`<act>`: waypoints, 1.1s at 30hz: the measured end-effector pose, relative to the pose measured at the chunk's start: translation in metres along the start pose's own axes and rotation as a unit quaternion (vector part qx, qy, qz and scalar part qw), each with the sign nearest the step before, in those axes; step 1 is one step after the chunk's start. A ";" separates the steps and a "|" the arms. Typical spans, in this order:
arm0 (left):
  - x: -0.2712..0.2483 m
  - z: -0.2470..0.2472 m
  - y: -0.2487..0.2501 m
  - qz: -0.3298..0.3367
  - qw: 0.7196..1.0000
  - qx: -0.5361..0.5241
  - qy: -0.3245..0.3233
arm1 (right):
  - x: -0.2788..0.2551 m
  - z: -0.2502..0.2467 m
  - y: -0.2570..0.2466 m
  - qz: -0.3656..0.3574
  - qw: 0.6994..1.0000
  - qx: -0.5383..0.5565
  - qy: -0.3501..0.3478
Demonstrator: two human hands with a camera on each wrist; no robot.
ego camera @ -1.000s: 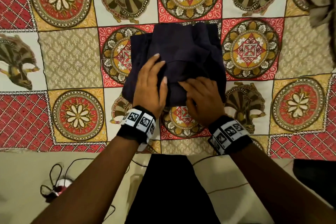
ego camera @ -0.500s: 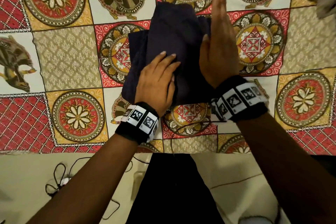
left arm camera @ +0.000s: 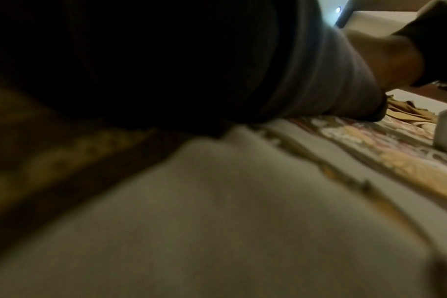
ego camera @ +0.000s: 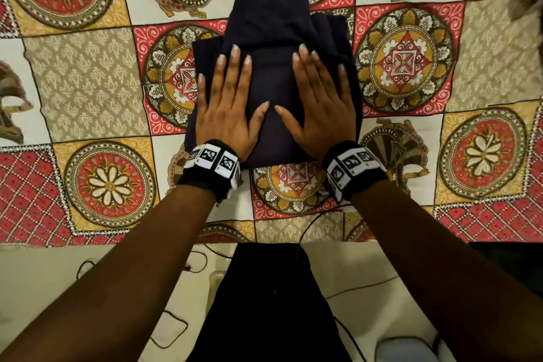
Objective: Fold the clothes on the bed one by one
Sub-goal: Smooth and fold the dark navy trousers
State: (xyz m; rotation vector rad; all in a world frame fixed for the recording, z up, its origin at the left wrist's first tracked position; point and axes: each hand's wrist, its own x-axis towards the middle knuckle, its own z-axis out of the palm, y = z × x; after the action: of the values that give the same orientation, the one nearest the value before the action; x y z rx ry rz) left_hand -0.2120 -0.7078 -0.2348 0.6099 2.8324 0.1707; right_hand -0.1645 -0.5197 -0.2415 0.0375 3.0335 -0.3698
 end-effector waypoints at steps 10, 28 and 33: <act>-0.004 0.000 -0.026 -0.014 0.970 -0.227 0.088 | -0.018 -0.002 0.006 0.063 0.996 0.053 0.016; 0.004 -0.053 -0.039 -0.371 0.710 -0.577 -0.160 | 0.005 -0.052 0.038 0.394 0.703 0.566 -0.172; -0.018 -0.051 -0.042 -0.368 0.645 -0.658 -0.126 | 0.010 -0.068 0.029 0.370 0.660 0.614 -0.224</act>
State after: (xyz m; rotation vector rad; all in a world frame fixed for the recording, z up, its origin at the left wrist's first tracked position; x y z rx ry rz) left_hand -0.2258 -0.7570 -0.1889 -0.7556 1.6720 1.5620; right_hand -0.1791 -0.4746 -0.1832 1.0001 1.5128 -1.8053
